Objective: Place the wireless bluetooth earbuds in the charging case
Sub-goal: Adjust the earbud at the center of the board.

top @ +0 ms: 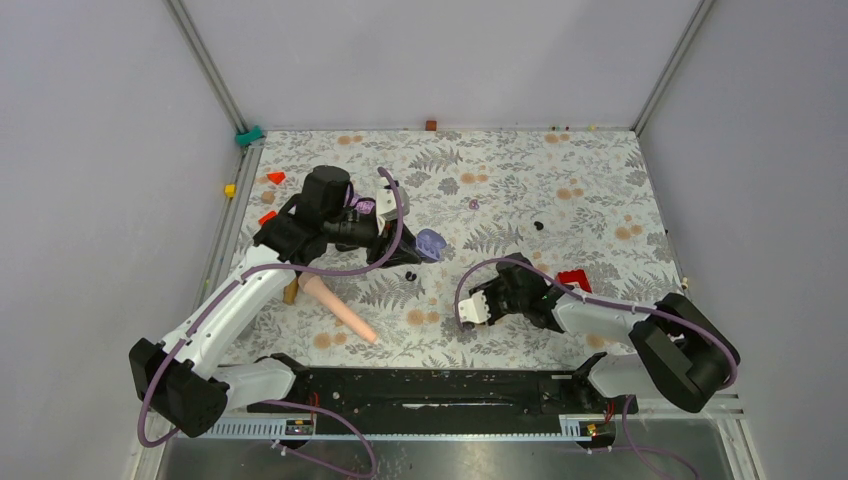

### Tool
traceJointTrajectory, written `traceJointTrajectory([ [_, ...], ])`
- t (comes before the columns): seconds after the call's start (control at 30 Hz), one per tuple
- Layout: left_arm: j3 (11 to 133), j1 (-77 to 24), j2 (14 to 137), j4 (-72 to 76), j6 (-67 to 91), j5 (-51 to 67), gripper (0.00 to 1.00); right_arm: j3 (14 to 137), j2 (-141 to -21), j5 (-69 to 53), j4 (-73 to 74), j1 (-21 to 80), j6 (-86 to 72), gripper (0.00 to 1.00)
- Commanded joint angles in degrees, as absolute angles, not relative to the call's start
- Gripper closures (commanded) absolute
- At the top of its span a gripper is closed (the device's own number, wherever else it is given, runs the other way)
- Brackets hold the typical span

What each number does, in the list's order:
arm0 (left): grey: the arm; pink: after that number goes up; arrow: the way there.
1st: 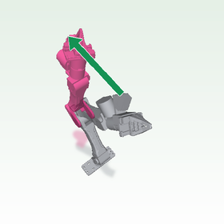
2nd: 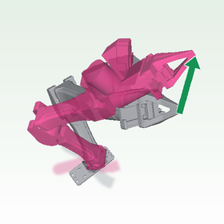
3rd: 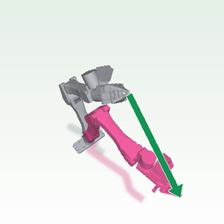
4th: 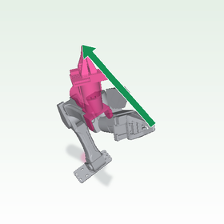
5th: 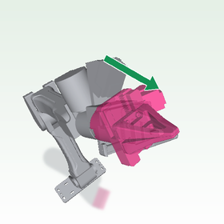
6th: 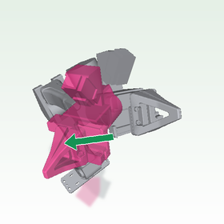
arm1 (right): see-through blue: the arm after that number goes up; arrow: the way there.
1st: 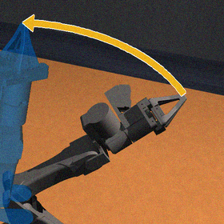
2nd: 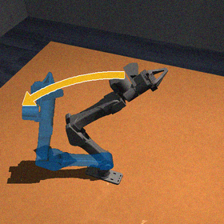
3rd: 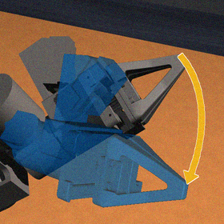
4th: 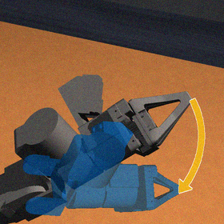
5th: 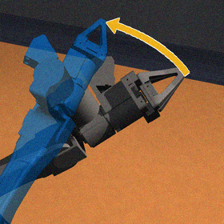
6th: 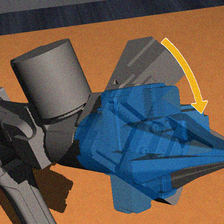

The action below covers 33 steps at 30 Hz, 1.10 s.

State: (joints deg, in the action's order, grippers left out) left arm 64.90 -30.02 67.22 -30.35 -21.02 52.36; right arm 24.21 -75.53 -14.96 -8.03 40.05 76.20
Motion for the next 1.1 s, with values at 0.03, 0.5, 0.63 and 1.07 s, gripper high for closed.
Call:
traceJointTrajectory([
  [0.03,67.5,-30.1,66.1,-28.6,-21.6,52.6,0.97,24.9,-78.1,-13.2,-4.3,40.8,77.0,0.61],
  [0.5,67.4,-30.1,66.3,-28.6,-21.5,52.5,0.97,26.1,-80.8,-11.5,-4.5,40.9,77.1,0.59],
  [0.63,67.4,-30.1,66.4,-28.6,-21.5,52.5,0.97,26.6,-81.1,-11.8,-3.8,41.0,77.1,0.57],
  [1.07,67.5,-30.1,66.5,-28.6,-21.4,52.6,0.97,29.6,-85.4,-8.7,-4.5,41.3,74.3,0.59],
])
